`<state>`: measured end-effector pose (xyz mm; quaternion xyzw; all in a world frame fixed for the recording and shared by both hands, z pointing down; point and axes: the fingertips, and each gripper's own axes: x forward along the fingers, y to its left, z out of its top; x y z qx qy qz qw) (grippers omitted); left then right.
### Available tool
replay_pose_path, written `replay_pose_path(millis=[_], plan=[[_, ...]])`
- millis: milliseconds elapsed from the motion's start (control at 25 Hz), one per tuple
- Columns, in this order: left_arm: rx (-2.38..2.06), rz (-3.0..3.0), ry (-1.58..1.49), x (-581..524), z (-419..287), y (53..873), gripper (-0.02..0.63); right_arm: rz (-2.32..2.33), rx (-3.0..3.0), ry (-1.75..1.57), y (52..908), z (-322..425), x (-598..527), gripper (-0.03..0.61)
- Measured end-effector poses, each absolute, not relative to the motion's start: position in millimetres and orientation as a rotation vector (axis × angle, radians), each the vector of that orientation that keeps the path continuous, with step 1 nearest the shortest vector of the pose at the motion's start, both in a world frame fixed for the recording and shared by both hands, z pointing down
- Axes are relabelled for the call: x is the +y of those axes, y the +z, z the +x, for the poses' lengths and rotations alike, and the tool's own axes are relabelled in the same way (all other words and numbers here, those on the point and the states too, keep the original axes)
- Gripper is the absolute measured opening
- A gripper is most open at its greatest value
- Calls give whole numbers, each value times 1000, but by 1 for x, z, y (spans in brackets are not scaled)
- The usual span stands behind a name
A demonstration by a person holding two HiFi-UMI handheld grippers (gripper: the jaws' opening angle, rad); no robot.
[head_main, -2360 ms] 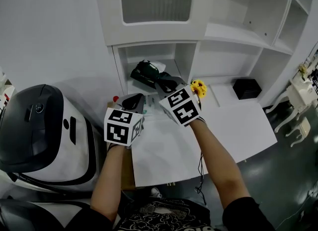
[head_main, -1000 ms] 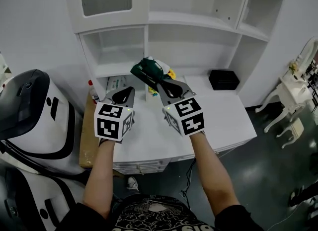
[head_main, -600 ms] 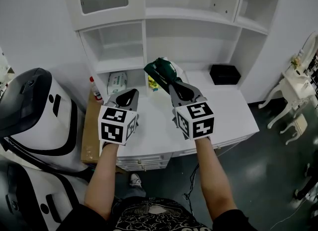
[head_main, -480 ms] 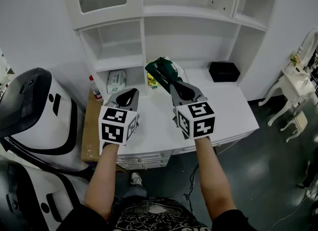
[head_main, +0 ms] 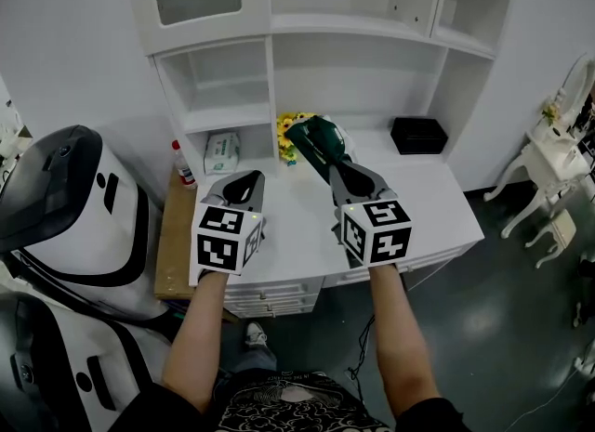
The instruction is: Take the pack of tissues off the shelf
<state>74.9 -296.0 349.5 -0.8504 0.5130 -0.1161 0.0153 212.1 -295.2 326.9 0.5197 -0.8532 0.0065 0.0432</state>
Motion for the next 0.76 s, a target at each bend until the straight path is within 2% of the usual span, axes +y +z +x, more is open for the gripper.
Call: replay_pose_path(millis=[760], plan=[[1612, -2623, -328, -279, 68, 342, 5, 1567, -2605, -3, 329, 203, -277, 20]])
